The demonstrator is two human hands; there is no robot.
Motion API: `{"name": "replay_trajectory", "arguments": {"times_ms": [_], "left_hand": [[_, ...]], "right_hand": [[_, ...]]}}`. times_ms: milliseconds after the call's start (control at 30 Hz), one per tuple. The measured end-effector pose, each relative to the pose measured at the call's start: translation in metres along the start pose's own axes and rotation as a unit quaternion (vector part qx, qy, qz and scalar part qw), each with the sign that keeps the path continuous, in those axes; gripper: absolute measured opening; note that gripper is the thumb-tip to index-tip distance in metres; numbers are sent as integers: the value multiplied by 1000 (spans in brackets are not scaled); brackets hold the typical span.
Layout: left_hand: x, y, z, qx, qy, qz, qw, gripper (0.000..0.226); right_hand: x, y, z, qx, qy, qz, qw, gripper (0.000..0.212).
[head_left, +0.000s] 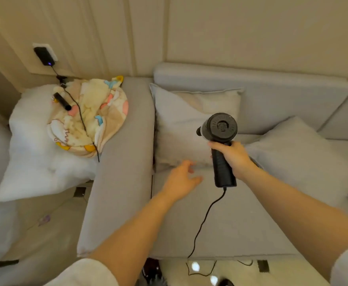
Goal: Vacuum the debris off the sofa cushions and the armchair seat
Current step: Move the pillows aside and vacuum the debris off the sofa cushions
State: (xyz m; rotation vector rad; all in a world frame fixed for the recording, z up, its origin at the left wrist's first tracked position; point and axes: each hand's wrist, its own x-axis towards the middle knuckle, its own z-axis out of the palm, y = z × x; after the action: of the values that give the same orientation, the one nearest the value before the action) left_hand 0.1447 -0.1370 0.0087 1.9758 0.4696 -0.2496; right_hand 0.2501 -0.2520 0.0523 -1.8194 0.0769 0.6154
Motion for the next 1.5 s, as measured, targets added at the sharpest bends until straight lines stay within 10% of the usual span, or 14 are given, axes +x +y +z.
{"name": "replay_trajectory", "arguments": {"times_ms": [133,333,733,1000,1500], "left_hand": [[-3,56,90,-15,-155,30,987,65],[-34,104,230,89,-347,43,933,30],[-14,97,221,271,-46,-23,961,20],[-3,94,223,261,-77,29,962,23],[58,72,204,264,-141,23,954,22]], "right_hand": [[-32,1,-94,123,27,-10,992,20],[-76,41,-257,194,84,-48,976,11],[-97,179,-385,198,175,87,961,18],[-69,183,-329,63,61,169,982,17],[-28,204,-313,69,125,235,961,24]]}}
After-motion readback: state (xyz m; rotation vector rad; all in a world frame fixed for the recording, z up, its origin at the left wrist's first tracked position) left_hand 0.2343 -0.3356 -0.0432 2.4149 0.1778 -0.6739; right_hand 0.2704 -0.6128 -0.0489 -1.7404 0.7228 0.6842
